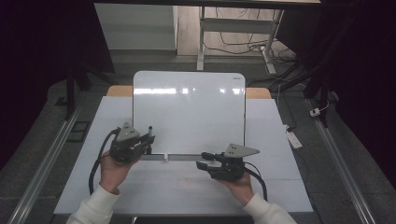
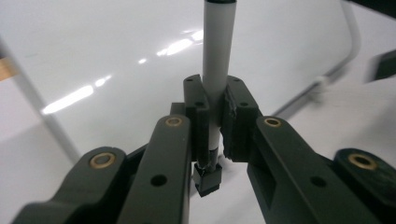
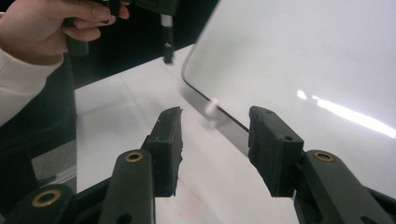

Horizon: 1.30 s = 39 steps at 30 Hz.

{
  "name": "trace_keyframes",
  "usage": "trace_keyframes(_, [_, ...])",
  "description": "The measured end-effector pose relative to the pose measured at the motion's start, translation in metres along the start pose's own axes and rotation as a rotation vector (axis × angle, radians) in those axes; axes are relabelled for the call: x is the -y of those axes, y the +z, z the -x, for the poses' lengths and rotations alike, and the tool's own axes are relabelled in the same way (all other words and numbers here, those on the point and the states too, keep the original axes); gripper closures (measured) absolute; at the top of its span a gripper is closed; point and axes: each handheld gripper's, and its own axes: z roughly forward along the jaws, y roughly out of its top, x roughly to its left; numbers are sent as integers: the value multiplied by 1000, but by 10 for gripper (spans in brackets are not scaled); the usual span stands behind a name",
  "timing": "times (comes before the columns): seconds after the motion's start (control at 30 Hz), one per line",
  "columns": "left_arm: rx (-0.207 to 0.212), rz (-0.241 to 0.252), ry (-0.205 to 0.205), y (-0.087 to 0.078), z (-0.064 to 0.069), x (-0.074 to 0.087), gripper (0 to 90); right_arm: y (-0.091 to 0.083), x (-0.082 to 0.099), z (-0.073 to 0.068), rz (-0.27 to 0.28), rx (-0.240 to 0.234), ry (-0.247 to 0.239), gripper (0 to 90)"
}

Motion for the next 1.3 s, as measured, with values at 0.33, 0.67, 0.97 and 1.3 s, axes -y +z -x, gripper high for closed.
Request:
trace_keyframes(0.33, [-54,-122,-114,22,-41,12,808,-66,12,15,49,118,32,539])
trace_keyframes(0.67, [-114,-134,-118,48,-46,6,804,-88,18,23,87,175,58,540])
trace_keyframes(0.97, [-216,-99,-39,60,-32,7,793,-88,18,22,87,174,35,533])
trace_keyframes(1.3, [-243,-85,-1,62,-27,7,713,-90,20,23,91,178,34,527])
